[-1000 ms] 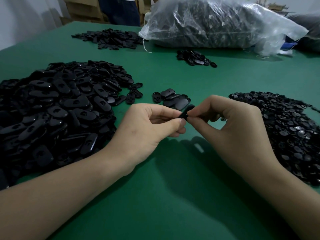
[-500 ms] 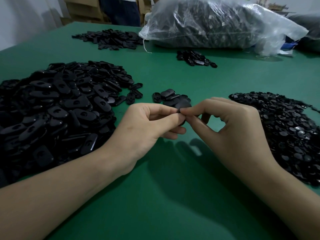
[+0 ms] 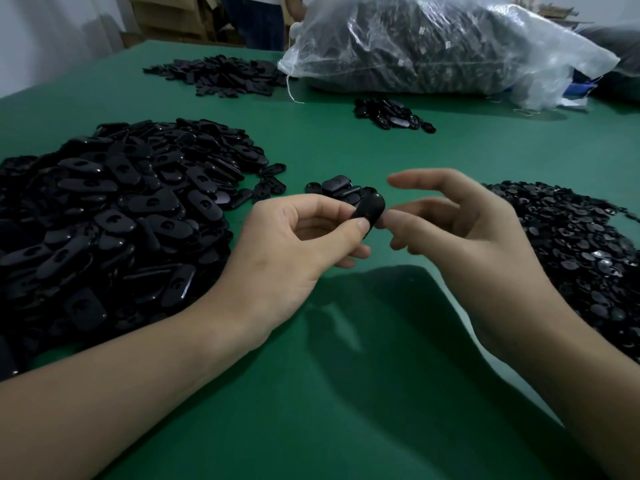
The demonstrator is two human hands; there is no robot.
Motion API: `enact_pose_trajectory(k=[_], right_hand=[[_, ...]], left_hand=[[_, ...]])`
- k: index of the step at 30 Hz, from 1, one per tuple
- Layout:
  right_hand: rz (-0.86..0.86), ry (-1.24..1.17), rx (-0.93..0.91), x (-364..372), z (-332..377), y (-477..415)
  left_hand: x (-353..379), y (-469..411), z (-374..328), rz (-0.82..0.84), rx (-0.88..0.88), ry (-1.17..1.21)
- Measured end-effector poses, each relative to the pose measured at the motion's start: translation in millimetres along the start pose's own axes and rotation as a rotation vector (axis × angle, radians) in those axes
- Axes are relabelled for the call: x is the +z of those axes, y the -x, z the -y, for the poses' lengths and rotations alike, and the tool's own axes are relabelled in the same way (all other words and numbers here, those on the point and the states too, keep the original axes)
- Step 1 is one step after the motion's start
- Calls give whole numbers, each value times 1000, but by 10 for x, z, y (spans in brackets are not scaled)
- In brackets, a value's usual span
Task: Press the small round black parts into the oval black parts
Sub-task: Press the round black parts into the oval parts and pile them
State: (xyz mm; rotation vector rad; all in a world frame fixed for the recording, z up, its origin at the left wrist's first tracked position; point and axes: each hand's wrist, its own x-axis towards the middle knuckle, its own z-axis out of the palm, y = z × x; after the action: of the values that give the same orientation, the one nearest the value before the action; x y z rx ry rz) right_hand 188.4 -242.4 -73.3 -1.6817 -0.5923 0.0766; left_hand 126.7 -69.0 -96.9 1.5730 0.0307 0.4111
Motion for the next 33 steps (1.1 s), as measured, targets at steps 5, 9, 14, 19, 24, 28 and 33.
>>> enact_pose_trajectory(k=[5, 9, 14, 19, 24, 28, 33], right_hand=[[101, -305, 246, 72, 1, 16], [163, -456, 318, 117, 36, 38], [183, -538, 358, 122, 29, 25], [232, -611, 388, 113, -41, -11], [285, -686, 419, 115, -92, -53], [336, -724, 440, 95, -121, -60], [379, -766, 478, 66, -135, -66]], left_hand=[[0, 21, 11, 13, 91, -83], [8, 32, 11, 27, 138, -114], [-1, 35, 12, 18, 173, -125], [21, 66, -5, -38, 277, -253], [33, 70, -51, -97, 455, -477], [12, 61, -76, -99, 534, -582], [-6, 69, -83, -87, 612, -654]])
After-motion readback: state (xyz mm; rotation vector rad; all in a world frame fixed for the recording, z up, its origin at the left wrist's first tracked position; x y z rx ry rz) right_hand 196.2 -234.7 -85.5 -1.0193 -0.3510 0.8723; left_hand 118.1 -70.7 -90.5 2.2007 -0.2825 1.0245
